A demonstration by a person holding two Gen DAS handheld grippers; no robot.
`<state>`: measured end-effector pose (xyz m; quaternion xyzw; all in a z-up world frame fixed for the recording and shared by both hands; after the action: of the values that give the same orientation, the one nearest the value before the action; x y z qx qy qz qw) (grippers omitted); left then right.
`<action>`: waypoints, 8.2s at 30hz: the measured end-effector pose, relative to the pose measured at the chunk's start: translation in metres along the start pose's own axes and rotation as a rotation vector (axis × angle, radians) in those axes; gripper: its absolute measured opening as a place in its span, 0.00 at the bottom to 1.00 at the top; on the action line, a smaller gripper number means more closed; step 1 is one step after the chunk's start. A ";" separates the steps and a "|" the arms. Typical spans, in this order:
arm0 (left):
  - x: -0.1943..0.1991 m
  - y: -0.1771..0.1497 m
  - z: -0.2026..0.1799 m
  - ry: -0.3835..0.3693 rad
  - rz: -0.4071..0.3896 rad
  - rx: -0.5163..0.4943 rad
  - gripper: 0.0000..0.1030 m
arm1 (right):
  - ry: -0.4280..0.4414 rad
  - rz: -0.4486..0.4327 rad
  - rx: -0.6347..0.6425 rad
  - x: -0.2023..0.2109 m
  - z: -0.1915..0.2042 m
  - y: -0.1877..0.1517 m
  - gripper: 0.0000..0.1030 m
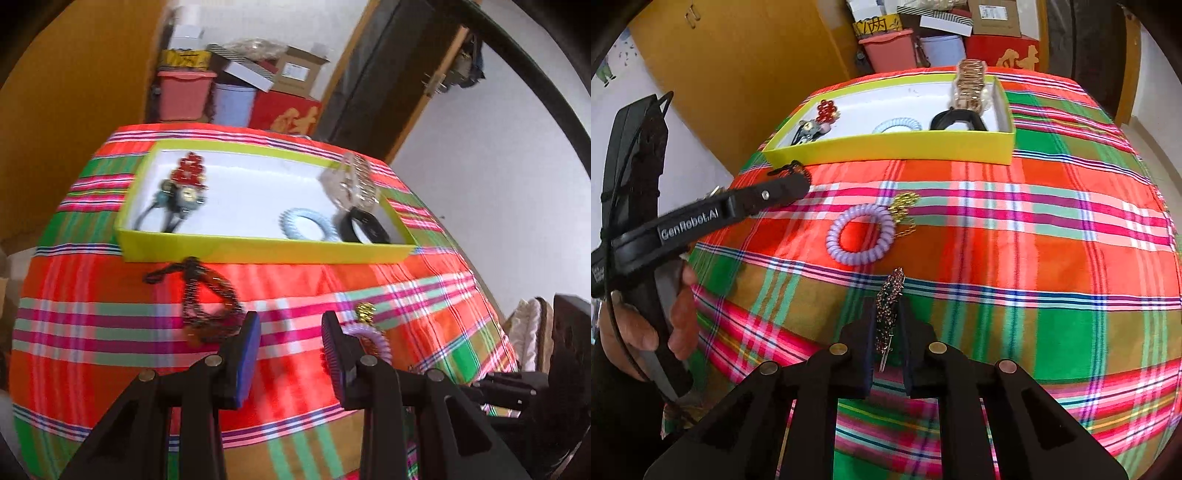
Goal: Organize jewelry
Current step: 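Grasp the rhinestone hairpin with the right tool while the left grasps the lavender coil, then carry the hairpin with the right tool while the left carries the lavender coil, then drop the hairpin in the tray with the right tool while the left drops the coil, then withdraw both tools from the tray toward the last bracelets, then grasp the gold chain with the right tool while the left grasps the beaded bracelet, then carry the gold chain with the right tool while the left carries the beaded bracelet, then release the gold chain with the right tool while the left releases the beaded bracelet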
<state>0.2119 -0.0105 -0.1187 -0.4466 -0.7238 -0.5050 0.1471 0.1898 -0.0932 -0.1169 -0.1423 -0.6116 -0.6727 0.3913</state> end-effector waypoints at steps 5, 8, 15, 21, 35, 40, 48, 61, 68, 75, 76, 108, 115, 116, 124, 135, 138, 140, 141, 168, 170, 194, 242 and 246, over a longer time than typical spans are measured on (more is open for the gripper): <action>-0.015 -0.007 -0.020 -0.034 0.039 -0.055 0.33 | -0.010 -0.015 -0.029 0.006 -0.015 0.003 0.11; -0.023 -0.012 -0.027 -0.036 0.064 -0.089 0.33 | -0.016 -0.021 -0.042 0.008 -0.023 0.004 0.11; -0.035 -0.024 -0.037 0.030 0.102 -0.191 0.26 | -0.018 -0.029 -0.065 0.009 -0.035 0.006 0.11; -0.034 -0.025 -0.035 0.058 0.106 -0.197 0.09 | -0.016 -0.041 -0.071 0.013 -0.036 0.008 0.11; -0.001 -0.017 -0.038 0.045 0.035 -0.160 0.09 | -0.018 -0.077 -0.060 0.027 -0.032 0.019 0.11; 0.015 -0.004 -0.033 0.046 -0.006 -0.134 0.09 | -0.018 -0.092 -0.050 0.032 -0.028 0.027 0.11; 0.027 0.022 -0.022 0.040 -0.059 -0.084 0.09 | -0.013 -0.126 -0.023 0.034 -0.021 0.053 0.11; 0.017 0.078 0.015 0.079 -0.103 -0.040 0.09 | -0.004 -0.167 0.013 0.015 -0.011 0.117 0.11; -0.003 0.090 0.036 0.089 -0.096 -0.015 0.09 | -0.006 -0.163 0.026 -0.010 -0.006 0.149 0.11; -0.024 0.099 0.053 0.088 -0.084 0.009 0.09 | -0.017 -0.131 0.043 -0.045 -0.004 0.172 0.11; -0.026 0.099 0.054 0.088 -0.082 0.009 0.09 | -0.018 -0.126 0.044 -0.050 -0.004 0.174 0.11; -0.017 0.087 0.054 0.102 -0.078 0.033 0.24 | -0.013 -0.132 0.046 -0.049 -0.003 0.172 0.20; 0.015 0.077 0.041 0.104 -0.114 0.016 0.24 | -0.003 -0.152 0.039 -0.022 -0.004 0.154 0.20; 0.018 0.075 0.040 0.106 -0.116 0.013 0.24 | -0.001 -0.153 0.037 -0.019 -0.004 0.151 0.21; 0.037 0.053 0.045 0.132 -0.114 0.034 0.24 | 0.017 -0.139 0.013 -0.003 -0.006 0.116 0.31; 0.043 0.019 0.052 0.134 -0.092 0.069 0.40 | 0.026 -0.082 -0.003 -0.010 -0.007 0.076 0.31; 0.041 0.012 0.053 0.129 -0.086 0.069 0.42 | 0.030 -0.064 -0.002 -0.015 -0.004 0.068 0.32; 0.040 0.009 0.053 0.124 -0.084 0.072 0.46 | 0.028 -0.053 0.000 -0.020 -0.002 0.062 0.35; 0.038 0.006 0.055 0.124 -0.080 0.077 0.46 | 0.028 -0.049 0.000 -0.023 -0.001 0.060 0.37; 0.000 0.004 0.052 0.199 -0.041 0.036 0.17 | -0.156 -0.108 0.078 -0.029 -0.011 0.048 0.09; 0.001 0.004 0.052 0.180 -0.042 0.049 0.11 | -0.150 -0.106 0.076 -0.028 -0.012 0.047 0.09; 0.043 0.018 0.006 0.077 -0.103 -0.009 0.06 | -0.080 -0.181 0.025 0.023 -0.022 0.072 0.06; -0.029 0.124 0.057 0.050 -0.097 -0.055 0.06 | -0.013 -0.163 0.086 -0.043 0.008 0.168 0.06; -0.037 0.121 0.065 0.062 -0.083 -0.041 0.06 | -0.011 -0.142 0.073 -0.053 0.004 0.166 0.06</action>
<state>0.3442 0.0380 -0.0990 -0.4031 -0.7265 -0.5389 0.1391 0.3389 -0.0616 -0.0334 -0.0876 -0.6466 -0.6752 0.3441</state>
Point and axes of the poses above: each gripper's, at about its wrist camera, not at the fingertips, and x roughly against the way its jaws point, z to its left, y to its top, the point moved 10 cm from there along -x, roughly the way its jaws point, and after that the axes turned 9 degrees about -y, right-handed, at the moved point
